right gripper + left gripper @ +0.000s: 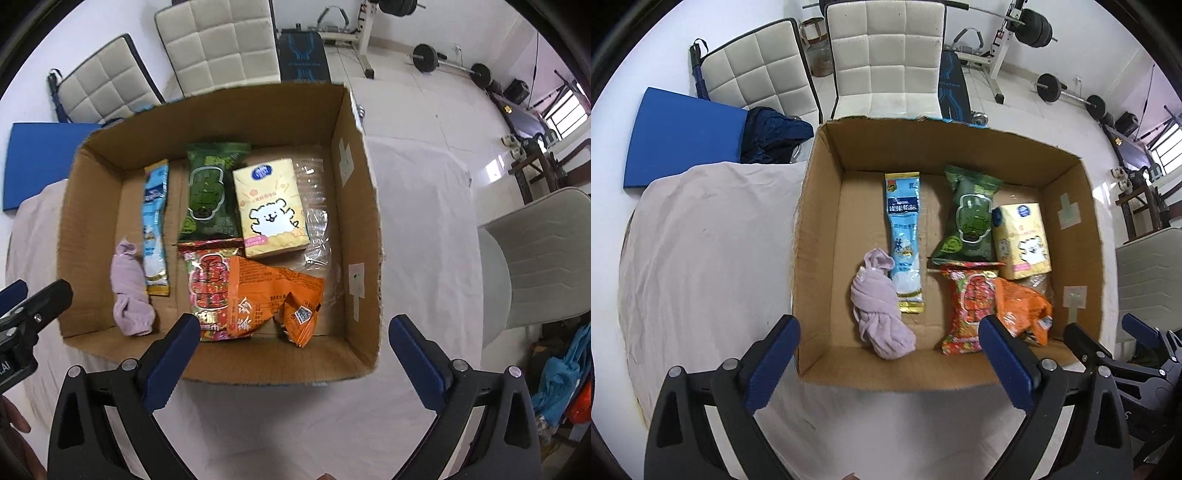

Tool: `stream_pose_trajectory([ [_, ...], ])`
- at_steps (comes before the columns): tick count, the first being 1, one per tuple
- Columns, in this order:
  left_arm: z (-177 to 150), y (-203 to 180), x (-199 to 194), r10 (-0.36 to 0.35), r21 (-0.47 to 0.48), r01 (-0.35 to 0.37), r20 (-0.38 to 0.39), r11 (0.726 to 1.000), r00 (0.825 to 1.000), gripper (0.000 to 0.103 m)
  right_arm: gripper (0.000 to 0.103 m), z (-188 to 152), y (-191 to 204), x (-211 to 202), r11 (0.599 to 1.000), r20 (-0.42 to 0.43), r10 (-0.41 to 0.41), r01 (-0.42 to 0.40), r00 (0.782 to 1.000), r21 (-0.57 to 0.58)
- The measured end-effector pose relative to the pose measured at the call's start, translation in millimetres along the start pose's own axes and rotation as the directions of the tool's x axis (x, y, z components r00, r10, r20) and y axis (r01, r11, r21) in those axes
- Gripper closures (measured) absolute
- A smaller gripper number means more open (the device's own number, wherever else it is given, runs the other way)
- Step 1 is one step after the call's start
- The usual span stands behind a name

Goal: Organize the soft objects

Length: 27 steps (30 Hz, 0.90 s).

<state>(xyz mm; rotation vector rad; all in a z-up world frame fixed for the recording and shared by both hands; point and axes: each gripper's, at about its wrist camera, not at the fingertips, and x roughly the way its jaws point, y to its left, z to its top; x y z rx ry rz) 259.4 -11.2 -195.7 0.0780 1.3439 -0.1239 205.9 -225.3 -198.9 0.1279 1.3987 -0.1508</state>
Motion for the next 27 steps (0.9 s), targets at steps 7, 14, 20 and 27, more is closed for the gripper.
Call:
stream_pose_trajectory([
  [7,-29.3,-7.2,-62.1,-0.028,-0.017,0.03,0.1,0.999,0.995,0.004,0.0,-26.5,-12.5,-69.3,1.0,0.124,0.027,-0.027,0.992,-0.002],
  [14,-63.6,-13.3,-131.7,-0.016,-0.002,0.017,0.189,1.0,0.982,0.004,0.0,-62.8,-20.1,-141.6,0.998,0.203,0.052,-0.045,0.978,-0.042],
  [20,-91.7,-21.1,-182.8,-0.033,0.004,0.033,0.248,0.999,0.968,0.004,0.0,-94.3,-26.8,-194.3,0.996,0.234,0.081,-0.07,0.969,-0.058],
  [27,-112.9,-26.1,-215.5,-0.026,0.009,0.024,0.27,1.0,0.963,0.004,0.0,-125.4,-33.6,-258.1,0.994,0.298,0.107,-0.094,0.948,-0.06],
])
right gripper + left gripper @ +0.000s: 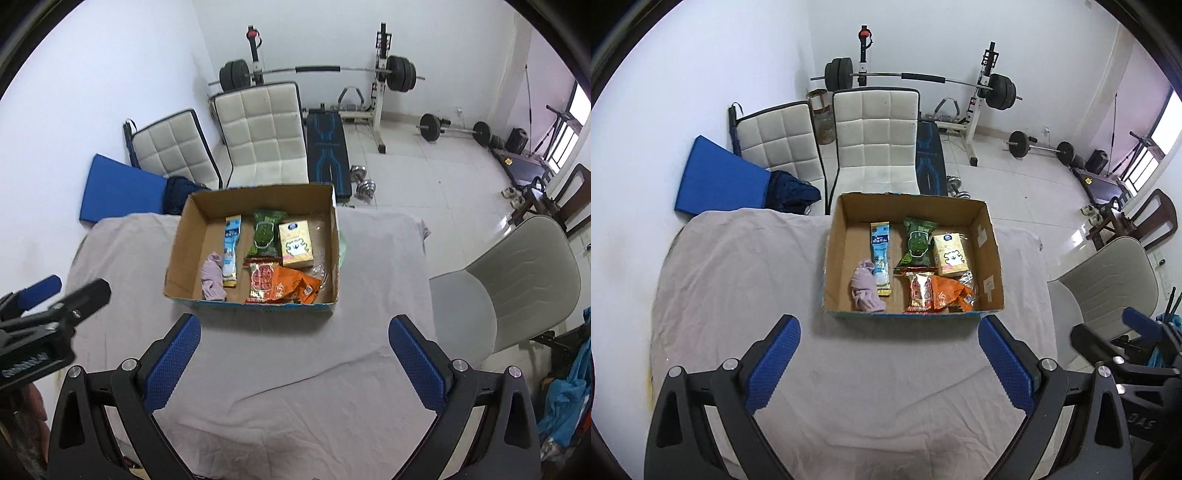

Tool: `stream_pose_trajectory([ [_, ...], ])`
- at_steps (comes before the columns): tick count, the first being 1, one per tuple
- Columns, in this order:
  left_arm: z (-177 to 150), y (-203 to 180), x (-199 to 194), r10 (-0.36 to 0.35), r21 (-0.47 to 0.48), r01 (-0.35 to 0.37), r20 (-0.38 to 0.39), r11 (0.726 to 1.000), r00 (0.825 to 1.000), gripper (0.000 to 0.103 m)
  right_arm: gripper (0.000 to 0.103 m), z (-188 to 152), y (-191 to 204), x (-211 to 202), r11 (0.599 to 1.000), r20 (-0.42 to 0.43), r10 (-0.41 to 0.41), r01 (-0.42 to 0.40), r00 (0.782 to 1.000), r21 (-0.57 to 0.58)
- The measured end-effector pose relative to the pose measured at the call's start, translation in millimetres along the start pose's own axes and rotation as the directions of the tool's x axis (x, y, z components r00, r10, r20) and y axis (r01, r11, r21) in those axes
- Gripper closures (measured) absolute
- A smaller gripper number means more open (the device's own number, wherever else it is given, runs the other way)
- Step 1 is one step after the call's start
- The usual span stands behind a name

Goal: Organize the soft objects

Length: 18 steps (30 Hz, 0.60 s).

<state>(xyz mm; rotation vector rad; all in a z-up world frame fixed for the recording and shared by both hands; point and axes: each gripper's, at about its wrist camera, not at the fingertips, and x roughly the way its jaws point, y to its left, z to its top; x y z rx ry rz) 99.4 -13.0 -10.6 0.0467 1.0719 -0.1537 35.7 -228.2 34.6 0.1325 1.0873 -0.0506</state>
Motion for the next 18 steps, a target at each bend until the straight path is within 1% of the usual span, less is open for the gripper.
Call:
stream_pose_trajectory([
  [4,-10.1,1.4,-23.7,-0.019,-0.015,0.019,0.018,1.0,1.0,0.004,0.0,-8.9,1.6,-33.2,1.0,0.021,0.001,-0.001,1.0,-0.004],
  [7,-16.8,1.5,-40.6,-0.013,-0.016,0.014,0.036,1.0,0.999,0.004,0.0,-15.5,4.3,-55.9,1.0,0.038,-0.003,0.004,0.999,-0.01],
  [11,-23.7,1.3,-58.5,0.021,-0.006,-0.02,0.064,1.0,0.998,0.004,0.0,-23.4,6.1,-81.3,1.0,0.06,0.004,-0.004,0.998,-0.006],
  [13,-25.2,4.2,-63.8,0.036,-0.011,-0.035,0.072,0.999,0.997,0.004,0.0,-26.0,7.3,-91.4,1.0,0.07,0.003,-0.002,0.998,-0.002],
  [18,-32.8,10.0,-79.4,0.034,-0.02,-0.032,0.091,0.999,0.995,0.004,0.0,-31.8,12.8,-108.0,1.0,0.091,-0.013,0.014,0.996,-0.009],
])
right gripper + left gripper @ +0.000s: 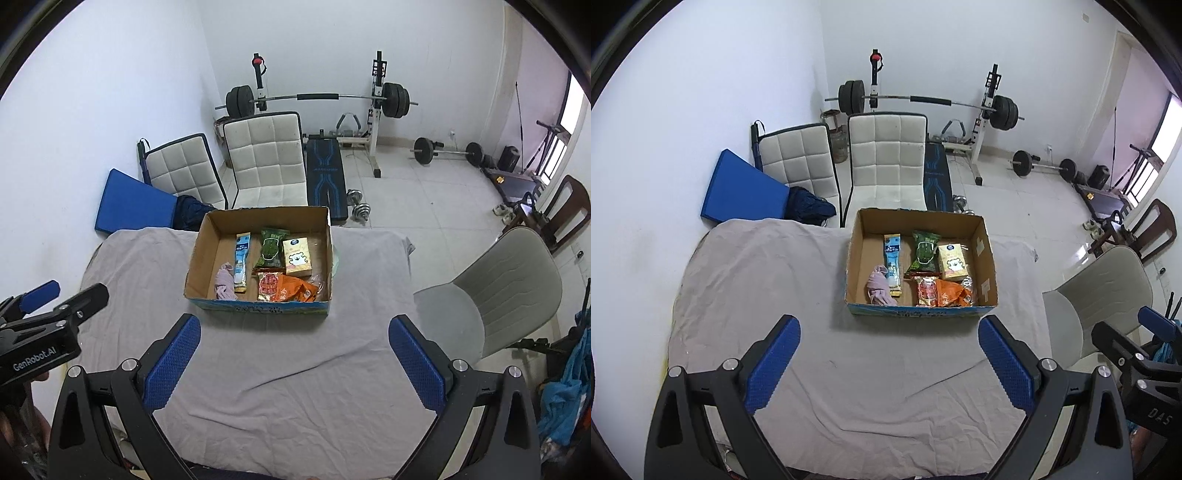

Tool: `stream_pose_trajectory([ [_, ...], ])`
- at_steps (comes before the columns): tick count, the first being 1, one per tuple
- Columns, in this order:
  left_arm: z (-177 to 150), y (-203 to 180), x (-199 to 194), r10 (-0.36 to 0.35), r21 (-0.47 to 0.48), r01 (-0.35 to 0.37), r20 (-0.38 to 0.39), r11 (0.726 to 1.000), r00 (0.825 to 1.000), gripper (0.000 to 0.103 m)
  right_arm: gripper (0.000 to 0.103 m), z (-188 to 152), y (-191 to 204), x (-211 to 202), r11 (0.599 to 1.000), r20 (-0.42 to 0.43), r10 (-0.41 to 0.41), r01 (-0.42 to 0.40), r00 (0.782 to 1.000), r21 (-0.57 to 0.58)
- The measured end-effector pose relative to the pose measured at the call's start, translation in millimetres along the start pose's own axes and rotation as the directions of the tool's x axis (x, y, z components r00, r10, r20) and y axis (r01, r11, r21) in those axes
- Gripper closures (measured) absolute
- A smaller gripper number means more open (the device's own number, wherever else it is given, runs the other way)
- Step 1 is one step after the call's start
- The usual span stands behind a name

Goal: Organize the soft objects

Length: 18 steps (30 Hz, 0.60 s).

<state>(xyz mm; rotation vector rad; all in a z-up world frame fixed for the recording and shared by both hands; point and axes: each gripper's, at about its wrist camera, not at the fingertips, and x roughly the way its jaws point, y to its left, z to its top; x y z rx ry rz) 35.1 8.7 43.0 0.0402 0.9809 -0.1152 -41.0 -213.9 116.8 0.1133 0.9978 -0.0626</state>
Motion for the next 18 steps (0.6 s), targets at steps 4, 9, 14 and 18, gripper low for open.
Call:
stream_pose_trajectory([
  [4,-5.4,3.4,-8.8,0.006,-0.007,-0.006,0.015,1.0,1.0,0.004,0.0,-4.4,3.5,-7.0,1.0,-0.001,-0.005,0.005,1.0,-0.005],
  [9,-7.6,7.7,-9.1,-0.03,-0.035,0.031,0.03,0.999,0.999,0.003,0.0,-5.2,2.3,-7.1,1.0,-0.008,-0.017,0.017,1.0,0.001],
  [14,-6.9,7.0,-7.6,-0.033,-0.037,0.035,0.051,0.999,0.998,0.003,0.0,-3.9,0.0,1.2,0.999,-0.001,-0.042,0.042,0.999,0.01],
  [18,-5.6,3.5,-2.7,-0.027,-0.029,0.029,0.064,0.999,0.998,0.003,0.0,1.3,-2.4,7.1,0.999,0.001,-0.051,0.051,0.999,0.019],
])
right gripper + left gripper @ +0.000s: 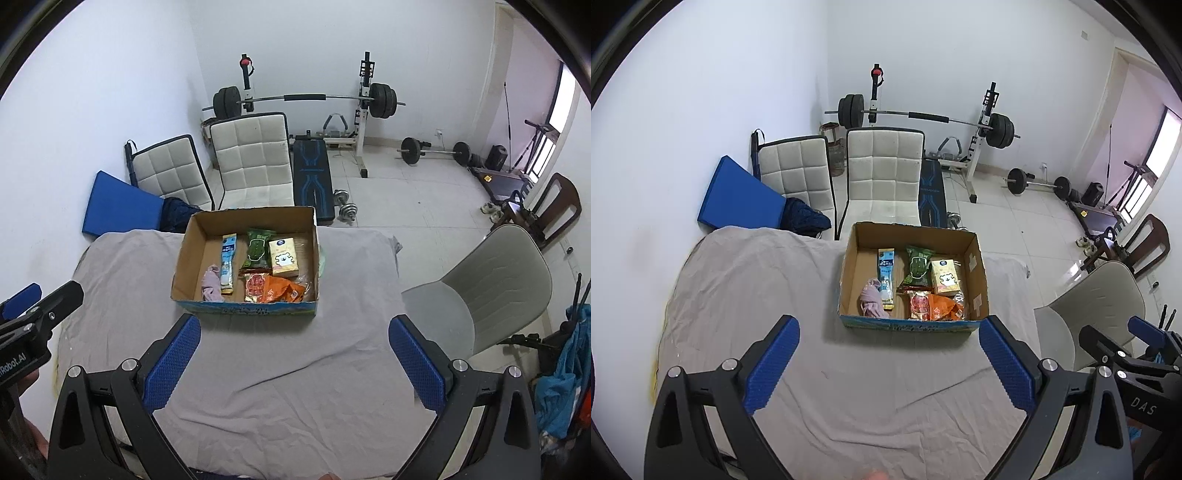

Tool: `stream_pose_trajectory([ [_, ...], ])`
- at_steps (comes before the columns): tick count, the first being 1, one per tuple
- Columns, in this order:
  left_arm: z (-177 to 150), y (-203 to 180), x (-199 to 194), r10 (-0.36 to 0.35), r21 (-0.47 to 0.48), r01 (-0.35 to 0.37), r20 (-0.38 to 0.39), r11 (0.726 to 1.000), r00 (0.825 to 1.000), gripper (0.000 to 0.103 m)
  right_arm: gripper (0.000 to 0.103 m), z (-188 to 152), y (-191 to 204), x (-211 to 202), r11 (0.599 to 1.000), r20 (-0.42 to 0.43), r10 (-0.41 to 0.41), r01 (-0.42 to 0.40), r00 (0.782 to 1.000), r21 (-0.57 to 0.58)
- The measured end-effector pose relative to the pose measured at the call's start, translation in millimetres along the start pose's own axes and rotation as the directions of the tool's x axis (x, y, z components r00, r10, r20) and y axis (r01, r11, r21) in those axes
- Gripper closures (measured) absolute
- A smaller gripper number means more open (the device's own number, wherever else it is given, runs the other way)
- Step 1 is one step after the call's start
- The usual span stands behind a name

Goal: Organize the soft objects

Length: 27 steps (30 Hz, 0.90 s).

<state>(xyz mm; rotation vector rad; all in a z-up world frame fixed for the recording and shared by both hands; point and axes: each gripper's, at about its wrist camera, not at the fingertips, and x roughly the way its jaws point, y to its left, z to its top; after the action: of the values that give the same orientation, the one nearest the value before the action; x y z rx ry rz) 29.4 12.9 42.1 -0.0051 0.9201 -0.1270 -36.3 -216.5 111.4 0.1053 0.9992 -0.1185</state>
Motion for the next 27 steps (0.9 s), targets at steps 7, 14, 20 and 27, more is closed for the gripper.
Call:
stream_pose_trajectory([
  [7,5.6,-2.9,17.0,0.014,-0.006,-0.014,-0.016,1.0,1.0,0.0,0.0,12.6,-0.2,14.9,1.0,0.011,-0.023,0.023,1.0,-0.006],
  [14,9.3,-8.7,22.4,0.032,0.005,-0.032,-0.015,0.999,0.999,0.0,0.0,24.3,-2.1,32.7,0.999,0.007,-0.035,0.035,0.999,-0.007],
  [20,11.8,-9.8,27.0,0.054,0.007,-0.054,-0.02,0.999,0.998,0.0,0.0,29.4,-4.5,38.3,0.999,0.009,-0.031,0.031,0.999,-0.011],
  [27,13.7,-11.0,31.1,0.064,0.002,-0.064,-0.033,0.998,0.997,0.0,0.0,33.0,-4.7,43.6,0.999,0.012,-0.024,0.024,1.0,-0.022],
])
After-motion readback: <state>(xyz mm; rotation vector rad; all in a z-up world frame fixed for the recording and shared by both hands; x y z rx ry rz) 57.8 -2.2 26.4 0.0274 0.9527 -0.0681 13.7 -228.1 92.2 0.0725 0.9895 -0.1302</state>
